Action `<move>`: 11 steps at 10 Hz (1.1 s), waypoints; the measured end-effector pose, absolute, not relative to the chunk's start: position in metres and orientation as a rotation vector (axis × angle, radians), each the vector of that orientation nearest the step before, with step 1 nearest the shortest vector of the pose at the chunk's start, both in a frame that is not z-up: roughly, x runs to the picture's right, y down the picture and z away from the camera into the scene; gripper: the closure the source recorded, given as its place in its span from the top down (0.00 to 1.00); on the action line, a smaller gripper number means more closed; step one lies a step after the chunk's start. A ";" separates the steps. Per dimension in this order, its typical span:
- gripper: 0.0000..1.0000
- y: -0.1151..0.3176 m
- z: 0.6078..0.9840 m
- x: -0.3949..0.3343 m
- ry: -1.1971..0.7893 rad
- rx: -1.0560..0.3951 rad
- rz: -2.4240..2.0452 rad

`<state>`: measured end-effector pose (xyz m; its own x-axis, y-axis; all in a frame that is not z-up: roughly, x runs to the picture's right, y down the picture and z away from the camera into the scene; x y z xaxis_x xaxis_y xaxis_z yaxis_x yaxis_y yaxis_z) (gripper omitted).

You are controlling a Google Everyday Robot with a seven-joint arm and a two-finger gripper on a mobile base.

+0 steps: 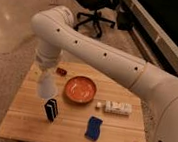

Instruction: Place the ceramic cup over the eraser

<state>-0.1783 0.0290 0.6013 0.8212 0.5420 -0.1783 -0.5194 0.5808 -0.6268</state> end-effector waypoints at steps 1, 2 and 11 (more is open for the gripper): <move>0.00 0.036 0.599 -0.177 -0.025 -0.726 0.606; 0.00 0.043 0.599 -0.176 -0.014 -0.729 0.594; 0.00 0.088 0.629 -0.184 0.040 -0.737 0.564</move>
